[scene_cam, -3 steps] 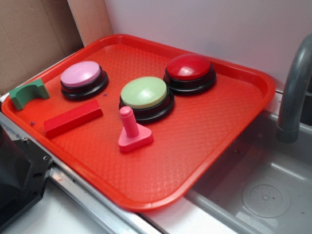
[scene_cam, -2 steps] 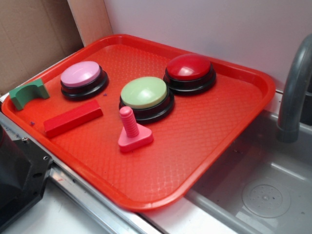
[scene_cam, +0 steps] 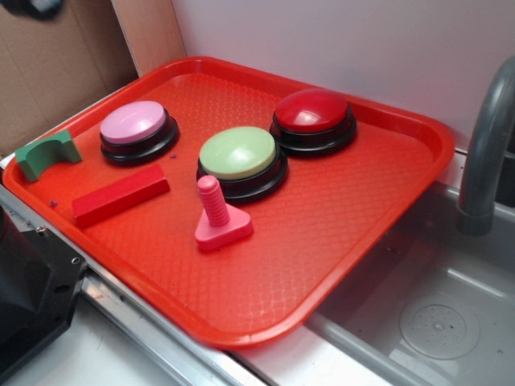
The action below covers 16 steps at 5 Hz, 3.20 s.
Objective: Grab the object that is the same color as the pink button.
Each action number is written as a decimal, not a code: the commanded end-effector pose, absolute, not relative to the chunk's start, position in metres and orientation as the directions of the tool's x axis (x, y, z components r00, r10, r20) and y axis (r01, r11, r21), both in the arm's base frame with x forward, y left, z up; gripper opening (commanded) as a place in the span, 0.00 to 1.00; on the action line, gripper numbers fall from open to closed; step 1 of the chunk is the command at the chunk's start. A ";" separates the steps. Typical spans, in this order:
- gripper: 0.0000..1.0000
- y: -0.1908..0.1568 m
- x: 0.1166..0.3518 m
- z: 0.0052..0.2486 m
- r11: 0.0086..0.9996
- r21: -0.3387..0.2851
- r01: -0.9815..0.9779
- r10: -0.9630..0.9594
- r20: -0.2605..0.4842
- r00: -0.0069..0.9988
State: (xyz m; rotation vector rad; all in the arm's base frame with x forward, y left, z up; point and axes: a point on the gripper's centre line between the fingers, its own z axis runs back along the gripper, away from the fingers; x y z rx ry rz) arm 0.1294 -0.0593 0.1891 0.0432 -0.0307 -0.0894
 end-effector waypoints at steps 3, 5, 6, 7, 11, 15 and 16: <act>1.00 -0.082 0.186 0.070 0.959 -0.020 0.282 -0.275 0.167 0.947; 0.85 -0.113 0.200 0.047 0.937 -0.062 0.344 -0.335 0.123 0.934; 0.00 -0.119 0.196 0.051 0.937 -0.029 0.348 -0.343 0.113 0.933; 0.00 -0.119 0.192 0.067 0.932 -0.009 0.363 -0.359 0.116 0.926; 0.00 -0.093 0.182 0.153 0.965 -0.002 0.263 -0.262 0.074 0.962; 0.00 0.014 0.171 0.194 0.988 -0.062 -0.145 0.147 0.038 0.988; 0.00 0.017 0.189 0.194 0.992 -0.037 -0.124 0.126 0.054 0.991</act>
